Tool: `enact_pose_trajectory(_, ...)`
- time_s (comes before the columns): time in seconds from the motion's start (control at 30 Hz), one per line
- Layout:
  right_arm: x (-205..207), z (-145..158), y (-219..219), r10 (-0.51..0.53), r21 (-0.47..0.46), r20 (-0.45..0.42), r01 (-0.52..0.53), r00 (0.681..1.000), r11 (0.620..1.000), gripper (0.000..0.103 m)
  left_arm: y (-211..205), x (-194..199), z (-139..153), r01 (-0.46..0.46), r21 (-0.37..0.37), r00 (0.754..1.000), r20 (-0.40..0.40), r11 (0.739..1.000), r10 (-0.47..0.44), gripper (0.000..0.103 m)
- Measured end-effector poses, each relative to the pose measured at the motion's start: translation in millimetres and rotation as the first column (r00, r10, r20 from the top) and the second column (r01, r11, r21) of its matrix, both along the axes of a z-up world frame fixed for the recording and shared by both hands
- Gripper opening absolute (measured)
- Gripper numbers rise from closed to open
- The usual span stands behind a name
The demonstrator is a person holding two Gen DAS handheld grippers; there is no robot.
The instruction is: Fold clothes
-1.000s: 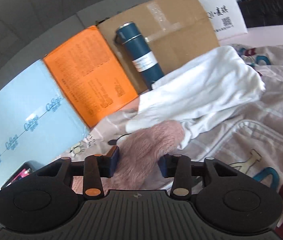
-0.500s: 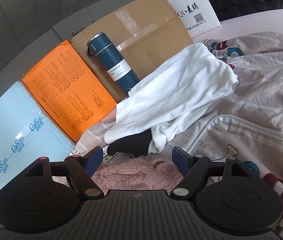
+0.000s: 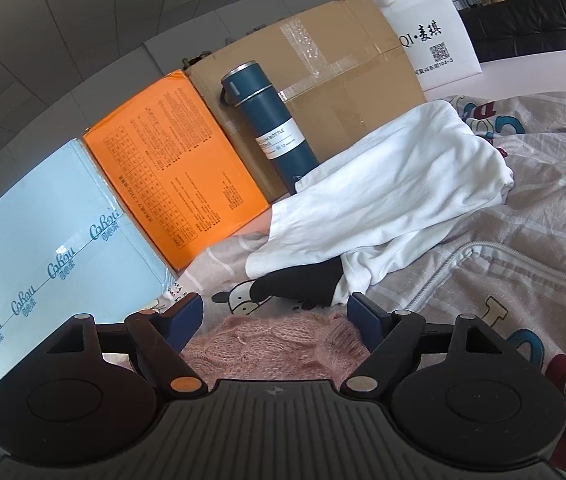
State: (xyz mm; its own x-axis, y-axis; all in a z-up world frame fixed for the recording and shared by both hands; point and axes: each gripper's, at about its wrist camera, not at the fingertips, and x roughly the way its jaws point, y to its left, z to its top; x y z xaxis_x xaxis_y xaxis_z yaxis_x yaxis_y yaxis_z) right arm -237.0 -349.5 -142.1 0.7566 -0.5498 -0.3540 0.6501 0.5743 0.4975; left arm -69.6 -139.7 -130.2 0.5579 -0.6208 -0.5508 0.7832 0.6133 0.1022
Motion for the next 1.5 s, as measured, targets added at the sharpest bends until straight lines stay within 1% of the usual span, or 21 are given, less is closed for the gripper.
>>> enact_pose_trajectory(0.03, 2.2, 0.4, 2.1, 0.018, -0.013, -0.005, -0.018, 1.0, 1.0, 0.078, 2.6, 6.8, -2.7, -0.017, -0.014, 0.999, -0.034, 1.0, 0.016, 0.051)
enact_pose_trajectory(0.07, 4.3, 0.9, 4.2, 0.035, -0.026, -0.011, -0.035, 0.999, 0.999, 0.078, 8.5, 12.0, -2.3, -0.024, -0.042, 0.998, -0.062, 0.999, 0.021, 0.038)
enact_pose_trajectory(0.1, 6.5, 1.3, 6.3, 0.052, -0.038, -0.017, -0.053, 0.998, 0.998, 0.078, 14.7, 15.3, -0.5, -0.031, -0.071, 0.996, -0.082, 0.997, 0.026, 0.033)
enact_pose_trajectory(0.13, 8.7, 2.0, 8.8, 0.07, -0.055, -0.022, -0.071, 0.997, 0.996, 0.078, 20.8, 17.0, 2.7, -0.037, -0.093, 0.996, -0.085, 0.995, 0.029, 0.025)
enact_pose_trajectory(0.23, 12.8, 3.4, 16.3, 0.109, -0.099, -0.033, -0.112, 0.993, 0.989, 0.079, 41.9, 14.2, 17.3, -0.072, -0.144, 0.997, -0.005, 0.987, 0.072, 0.014)
enact_pose_trajectory(0.33, 15.1, 4.1, 20.3, 0.134, -0.121, -0.038, -0.137, 0.99, 0.983, 0.08, 67.8, 13.2, 28.8, -0.107, -0.188, 0.992, 0.046, 0.976, 0.118, 0.013)
enact_pose_trajectory(0.4, 14.9, 5.0, 22.6, 0.148, -0.136, -0.031, -0.15, 0.989, 0.979, 0.08, 86.3, 10.7, 31.6, -0.128, -0.211, 0.988, 0.052, 0.969, 0.142, 0.013)
enact_pose_trajectory(0.47, 15.8, 5.9, 24.7, 0.173, -0.147, -0.036, -0.176, 0.984, 0.973, 0.082, 109.9, 5.6, 30.2, -0.162, -0.243, 0.984, 0.032, 0.956, 0.175, 0.013)
enact_pose_trajectory(0.57, 21.6, 8.5, 29.0, 0.226, -0.157, -0.069, -0.234, 0.972, 0.959, 0.084, 144.2, -3.6, 19.3, -0.227, -0.293, 0.973, -0.033, 0.929, 0.227, 0.013)
enact_pose_trajectory(0.7, 51.1, 15.9, 42.3, 0.337, -0.174, -0.193, -0.37, 0.921, 0.912, 0.087, 160.9, -1.4, 7.9, -0.273, -0.316, 0.962, -0.097, 0.908, 0.256, 0.013)
enact_pose_trajectory(0.83, 92.5, 22.8, 65.4, 0.351, -0.251, -0.377, -0.46, 0.857, 0.852, 0.088, 162.8, -1.7, 6.3, -0.256, -0.343, 0.967, -0.105, 0.904, 0.234, 0.013)
enact_pose_trajectory(0.87, 101.1, 23.5, 67.5, 0.339, -0.259, -0.401, -0.461, 0.851, 0.849, 0.088, 163.6, -1.5, 5.4, -0.256, -0.345, 0.966, -0.11, 0.903, 0.232, 0.013)
enact_pose_trajectory(0.93, 115.2, 23.2, 66.5, 0.313, -0.254, -0.424, -0.444, 0.85, 0.86, 0.088, 165.2, -1.0, 3.6, -0.257, -0.35, 0.966, -0.121, 0.901, 0.229, 0.013)
enact_pose_trajectory(0.97, 121.5, 21.5, 61.9, 0.309, -0.233, -0.426, -0.434, 0.85, 0.87, 0.086, 166.3, -0.2, 3.0, -0.26, -0.354, 0.965, -0.127, 0.899, 0.229, 0.013)
enact_pose_trajectory(1.03, 125.4, 14.4, 56.4, 0.307, -0.198, -0.421, -0.417, 0.853, 0.887, 0.073, 168.5, 2.2, 2.1, -0.269, -0.361, 0.962, -0.142, 0.893, 0.232, 0.013)
enact_pose_trajectory(1.1, 123.5, 3.9, 54.4, 0.296, -0.182, -0.427, -0.402, 0.854, 0.898, 0.038, 169.4, 3.8, 0.2, -0.275, -0.365, 0.96, -0.156, 0.89, 0.232, 0.013)
enact_pose_trajectory(1.2, 110.2, -1.9, 52.2, 0.277, -0.191, -0.388, -0.371, 0.879, 0.909, 0.024, 171.7, 2.0, 1.6, -0.277, -0.387, 0.96, -0.148, 0.879, 0.238, 0.013)
enact_pose_trajectory(1.27, 95.3, 4.7, 50.5, 0.276, -0.188, -0.329, -0.349, 0.903, 0.918, 0.019, 176.0, -2.3, 5.9, -0.284, -0.417, 0.959, -0.122, 0.863, 0.256, 0.013)
enact_pose_trajectory(1.33, 74.6, 14.1, 53.4, 0.262, -0.214, -0.26, -0.32, 0.929, 0.923, 0.018, 182.3, -9.4, 12.9, -0.288, -0.449, 0.956, -0.089, 0.846, 0.278, 0.013)
enact_pose_trajectory(1.43, 37.4, 26.3, 61.5, 0.233, -0.256, -0.171, -0.271, 0.957, 0.928, 0.017, 195.8, -25.6, 25.3, -0.283, -0.498, 0.95, -0.03, 0.82, 0.31, 0.011)
enact_pose_trajectory(1.5, 11.3, 32.4, 68.4, 0.209, -0.272, -0.121, -0.235, 0.97, 0.933, 0.016, 205.3, -36.9, 30.0, -0.278, -0.507, 0.945, 0.007, 0.816, 0.326, 0.011)
